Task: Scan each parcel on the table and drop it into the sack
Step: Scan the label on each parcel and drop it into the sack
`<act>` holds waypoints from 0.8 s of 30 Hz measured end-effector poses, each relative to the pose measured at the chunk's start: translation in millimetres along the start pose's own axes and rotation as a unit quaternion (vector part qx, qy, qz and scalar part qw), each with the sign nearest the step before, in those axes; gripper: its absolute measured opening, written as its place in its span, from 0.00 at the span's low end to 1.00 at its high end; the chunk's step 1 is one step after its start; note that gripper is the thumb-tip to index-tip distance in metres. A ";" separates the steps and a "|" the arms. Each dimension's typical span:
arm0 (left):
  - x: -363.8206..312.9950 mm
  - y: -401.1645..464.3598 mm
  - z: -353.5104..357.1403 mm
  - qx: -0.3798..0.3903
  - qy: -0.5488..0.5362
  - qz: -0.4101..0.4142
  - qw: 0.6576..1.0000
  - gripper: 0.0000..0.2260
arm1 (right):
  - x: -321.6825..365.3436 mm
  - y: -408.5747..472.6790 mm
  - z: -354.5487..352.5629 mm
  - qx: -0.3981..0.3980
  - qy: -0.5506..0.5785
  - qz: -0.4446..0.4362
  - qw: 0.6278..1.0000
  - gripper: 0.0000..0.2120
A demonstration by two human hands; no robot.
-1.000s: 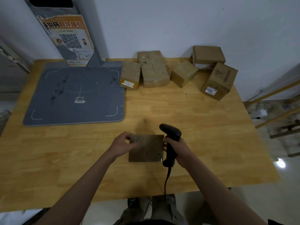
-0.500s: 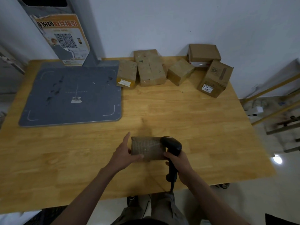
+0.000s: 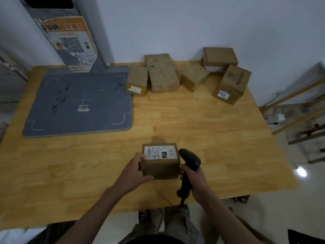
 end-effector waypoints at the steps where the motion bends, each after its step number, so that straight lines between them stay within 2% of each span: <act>1: 3.0 -3.4 3.9 0.009 0.001 -0.001 1.000 0.25 | -2.8 -0.4 -2.3 -0.002 -0.002 0.009 1.000 0.09; 7: 10.2 -11.3 16.6 0.080 0.048 -0.017 0.996 0.21 | -11.0 -7.1 -10.0 0.004 -0.031 0.026 0.999 0.08; 10: 5.4 -8.9 13.4 0.068 0.091 -0.030 0.993 0.23 | -7.0 -9.3 -13.5 0.004 -0.044 0.012 0.999 0.09; 12: -0.5 -5.7 7.9 0.033 0.117 -0.031 0.992 0.28 | -1.8 -11.3 -18.2 0.003 -0.042 0.005 0.999 0.07; 14: -1.3 0.1 5.1 0.018 0.133 0.000 0.991 0.38 | 3.0 -11.9 -23.8 0.006 -0.045 -0.007 0.999 0.08; 16: 1.9 5.9 5.0 0.039 0.159 0.024 0.986 0.52 | 7.6 -11.9 -28.3 0.006 -0.059 -0.024 0.998 0.10; 18: 5.5 10.1 6.8 0.063 0.203 0.029 0.977 0.61 | 13.9 -12.8 -30.5 0.003 -0.082 -0.046 0.996 0.10; 21: 6.7 12.5 9.5 0.070 0.229 0.037 0.970 0.61 | 28.6 -18.4 -29.9 0.020 -0.161 -0.100 0.982 0.08; 24: 3.4 12.4 8.6 0.066 0.238 0.062 0.967 0.58 | 44.5 -24.8 -25.6 0.069 -0.259 -0.173 0.948 0.07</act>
Point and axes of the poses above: each hand's wrist, its own y-axis towards the middle knuckle, its own z-axis out of the palm, x = y × z, the point moved 2 cm from there along y, towards the middle knuckle, and after that the axes turned 10 degrees about -x, right-handed, at the moved point
